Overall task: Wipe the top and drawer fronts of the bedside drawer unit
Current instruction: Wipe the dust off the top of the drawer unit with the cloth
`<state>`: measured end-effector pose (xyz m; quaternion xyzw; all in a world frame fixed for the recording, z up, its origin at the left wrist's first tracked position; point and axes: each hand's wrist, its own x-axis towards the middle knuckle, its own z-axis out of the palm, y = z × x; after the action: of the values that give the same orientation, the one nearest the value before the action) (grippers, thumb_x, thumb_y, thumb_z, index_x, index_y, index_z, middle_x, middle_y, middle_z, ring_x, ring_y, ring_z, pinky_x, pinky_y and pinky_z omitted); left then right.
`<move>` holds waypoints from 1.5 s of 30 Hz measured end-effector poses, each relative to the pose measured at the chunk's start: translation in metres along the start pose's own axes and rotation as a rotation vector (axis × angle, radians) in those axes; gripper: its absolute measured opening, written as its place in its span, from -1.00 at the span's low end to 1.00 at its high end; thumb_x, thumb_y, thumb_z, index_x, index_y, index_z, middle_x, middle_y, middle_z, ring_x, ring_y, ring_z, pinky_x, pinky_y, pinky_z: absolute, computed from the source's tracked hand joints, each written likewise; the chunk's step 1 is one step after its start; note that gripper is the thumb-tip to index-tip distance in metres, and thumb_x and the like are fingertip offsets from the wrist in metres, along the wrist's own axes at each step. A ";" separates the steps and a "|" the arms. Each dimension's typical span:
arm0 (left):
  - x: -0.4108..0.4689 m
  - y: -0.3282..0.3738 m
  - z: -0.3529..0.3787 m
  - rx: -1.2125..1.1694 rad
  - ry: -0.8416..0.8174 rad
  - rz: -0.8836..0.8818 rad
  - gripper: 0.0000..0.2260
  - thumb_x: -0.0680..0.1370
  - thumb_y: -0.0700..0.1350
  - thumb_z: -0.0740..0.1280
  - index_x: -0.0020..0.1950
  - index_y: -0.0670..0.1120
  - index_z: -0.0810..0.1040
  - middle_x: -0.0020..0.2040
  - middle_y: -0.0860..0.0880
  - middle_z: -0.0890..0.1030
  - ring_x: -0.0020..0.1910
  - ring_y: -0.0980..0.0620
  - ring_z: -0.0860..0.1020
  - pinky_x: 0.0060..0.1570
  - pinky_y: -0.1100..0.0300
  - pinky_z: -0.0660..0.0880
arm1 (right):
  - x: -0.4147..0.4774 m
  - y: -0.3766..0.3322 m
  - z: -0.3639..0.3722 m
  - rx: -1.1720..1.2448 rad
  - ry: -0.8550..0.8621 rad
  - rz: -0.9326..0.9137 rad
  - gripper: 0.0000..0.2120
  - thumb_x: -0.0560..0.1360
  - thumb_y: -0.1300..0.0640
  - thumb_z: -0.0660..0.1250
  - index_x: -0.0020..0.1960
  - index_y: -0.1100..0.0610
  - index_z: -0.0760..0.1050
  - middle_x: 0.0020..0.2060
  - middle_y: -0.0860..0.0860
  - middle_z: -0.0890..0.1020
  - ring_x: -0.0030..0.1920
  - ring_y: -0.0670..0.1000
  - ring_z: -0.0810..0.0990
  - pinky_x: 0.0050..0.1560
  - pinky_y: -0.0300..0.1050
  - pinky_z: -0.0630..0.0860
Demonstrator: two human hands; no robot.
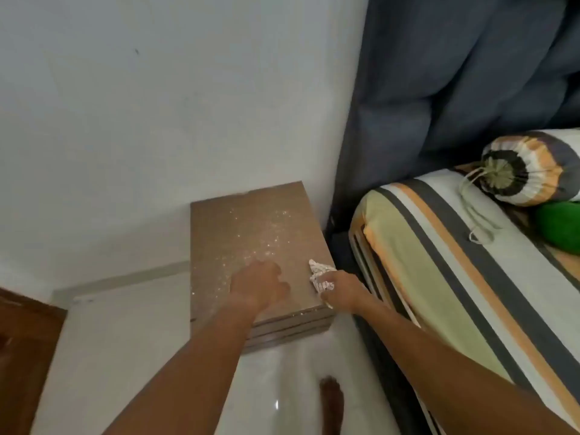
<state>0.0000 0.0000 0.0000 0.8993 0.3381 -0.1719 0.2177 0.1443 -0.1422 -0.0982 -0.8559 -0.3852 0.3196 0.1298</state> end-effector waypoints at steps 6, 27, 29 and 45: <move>0.123 0.003 0.099 0.060 -0.056 -0.035 -0.45 0.54 0.05 0.25 0.53 0.04 0.25 0.50 -0.05 0.35 0.43 -0.12 0.36 0.38 -0.06 0.32 | 0.092 0.076 0.060 -0.184 -0.072 -0.003 -0.34 0.57 -0.01 0.25 0.60 -0.04 0.08 0.60 0.02 0.10 0.59 0.14 0.06 0.53 0.18 0.17; 0.338 -0.052 0.103 -0.154 -0.048 -0.332 -0.15 0.43 -0.02 0.52 0.60 0.04 0.12 0.63 -0.06 -0.07 0.58 -0.24 -0.10 0.46 -0.12 0.16 | 0.471 0.010 -0.067 0.033 0.427 -0.414 -0.56 0.54 0.16 0.19 0.40 -0.05 0.48 0.25 -0.01 0.61 0.27 0.13 0.48 0.21 0.14 0.48; 0.338 -0.054 0.105 -0.162 -0.054 -0.336 -0.14 0.43 -0.02 0.52 0.60 0.06 0.10 0.63 -0.05 -0.08 0.58 -0.23 -0.11 0.47 -0.12 0.14 | 0.495 0.016 -0.057 -0.188 0.334 -0.462 -0.55 0.54 0.13 0.19 0.41 -0.07 0.46 0.26 0.00 0.56 0.35 0.14 0.39 0.24 0.15 0.43; 0.342 -0.061 0.107 -0.047 -0.069 -0.300 -0.17 0.46 0.08 0.48 0.61 0.03 0.09 0.63 -0.09 -0.07 0.57 -0.30 -0.05 0.47 -0.13 0.16 | 0.421 0.061 0.011 -0.262 0.268 -0.553 -0.56 0.65 -0.11 0.05 0.48 -0.10 0.41 0.48 -0.02 0.40 0.50 0.07 0.29 0.51 0.15 0.14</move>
<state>0.1847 0.1696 -0.2631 0.8269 0.4649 -0.2253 0.2223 0.3830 0.1294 -0.3236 -0.7629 -0.6201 0.1047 0.1501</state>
